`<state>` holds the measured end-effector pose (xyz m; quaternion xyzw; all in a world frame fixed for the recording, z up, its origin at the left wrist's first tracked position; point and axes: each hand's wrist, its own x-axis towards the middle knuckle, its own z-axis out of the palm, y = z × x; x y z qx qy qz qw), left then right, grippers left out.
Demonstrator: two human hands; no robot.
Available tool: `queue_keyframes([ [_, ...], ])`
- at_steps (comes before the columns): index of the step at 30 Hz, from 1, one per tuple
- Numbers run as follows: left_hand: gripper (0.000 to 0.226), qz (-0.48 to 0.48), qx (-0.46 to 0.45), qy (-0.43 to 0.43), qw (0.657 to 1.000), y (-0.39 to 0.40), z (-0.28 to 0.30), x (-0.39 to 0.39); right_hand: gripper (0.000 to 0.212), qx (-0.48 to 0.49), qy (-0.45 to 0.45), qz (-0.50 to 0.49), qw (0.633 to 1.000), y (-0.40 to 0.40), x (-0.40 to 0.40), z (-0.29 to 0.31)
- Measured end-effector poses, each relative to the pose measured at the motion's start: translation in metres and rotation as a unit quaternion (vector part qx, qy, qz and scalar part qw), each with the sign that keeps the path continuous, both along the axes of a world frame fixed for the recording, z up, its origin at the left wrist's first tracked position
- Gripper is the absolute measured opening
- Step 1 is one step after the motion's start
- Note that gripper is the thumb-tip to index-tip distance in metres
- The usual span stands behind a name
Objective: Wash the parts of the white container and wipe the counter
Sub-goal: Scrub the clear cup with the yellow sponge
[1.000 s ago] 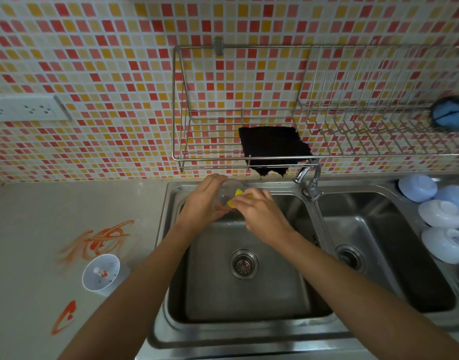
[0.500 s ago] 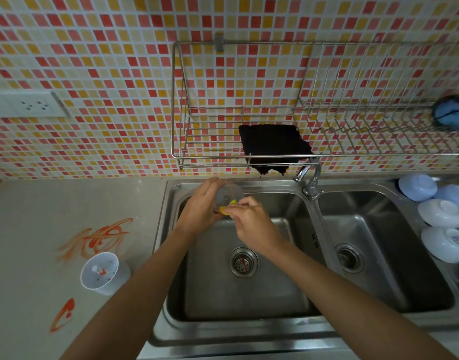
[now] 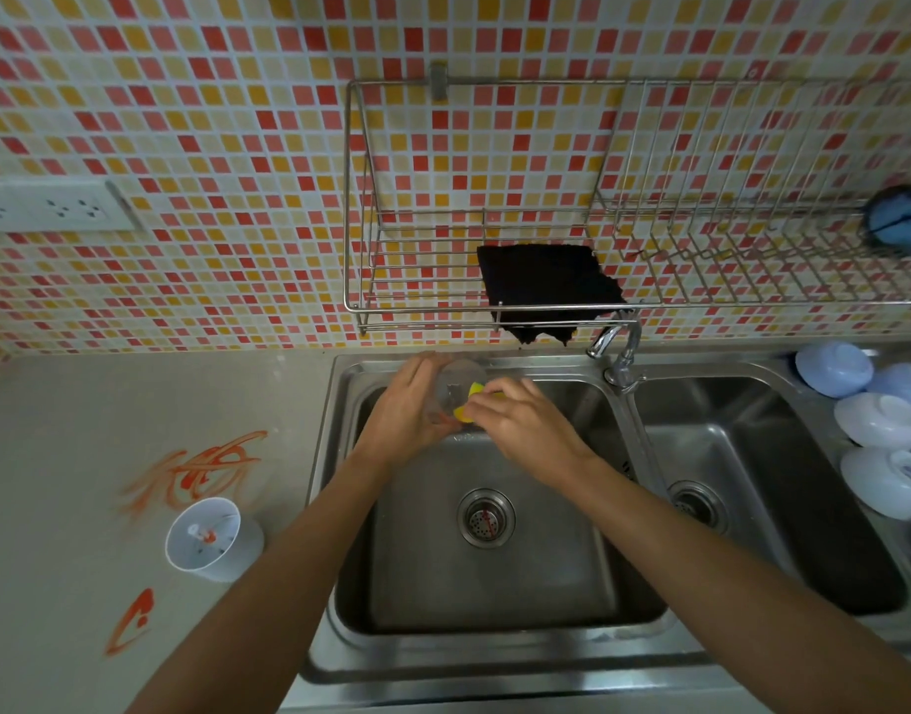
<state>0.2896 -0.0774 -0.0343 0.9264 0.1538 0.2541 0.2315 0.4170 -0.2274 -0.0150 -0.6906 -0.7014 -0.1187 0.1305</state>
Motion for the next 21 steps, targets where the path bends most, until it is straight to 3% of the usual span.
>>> queue_keyframes([
  [5, 0.103, -0.027, -0.044, 0.050, 0.997, 0.004, 0.005, -0.002, 0.029, 0.025, -0.047, 0.012, 0.999, -0.005, 0.009, 0.001],
  [11, 0.086, -0.033, -0.040, 0.055, 0.997, 0.005, 0.003, -0.001, 0.026, 0.033, -0.035, 0.023, 0.999, -0.009, 0.014, -0.002],
  [16, 0.082, -0.034, 0.002, 0.035, 0.999, 0.009, 0.000, -0.002, 0.037, 0.024, 0.095, -0.006, 0.995, -0.001, -0.005, -0.011],
  [20, 0.082, -0.007, 0.021, 0.040, 0.999, 0.012, -0.004, -0.003, 0.032, -0.012, 0.319, -0.074, 0.945, 0.005, -0.023, -0.008],
  [21, 0.081, 0.000, 0.030, 0.039, 0.999, 0.012, -0.003, -0.004, 0.033, -0.026, 0.315, -0.071, 0.946, 0.004, -0.021, -0.004],
])
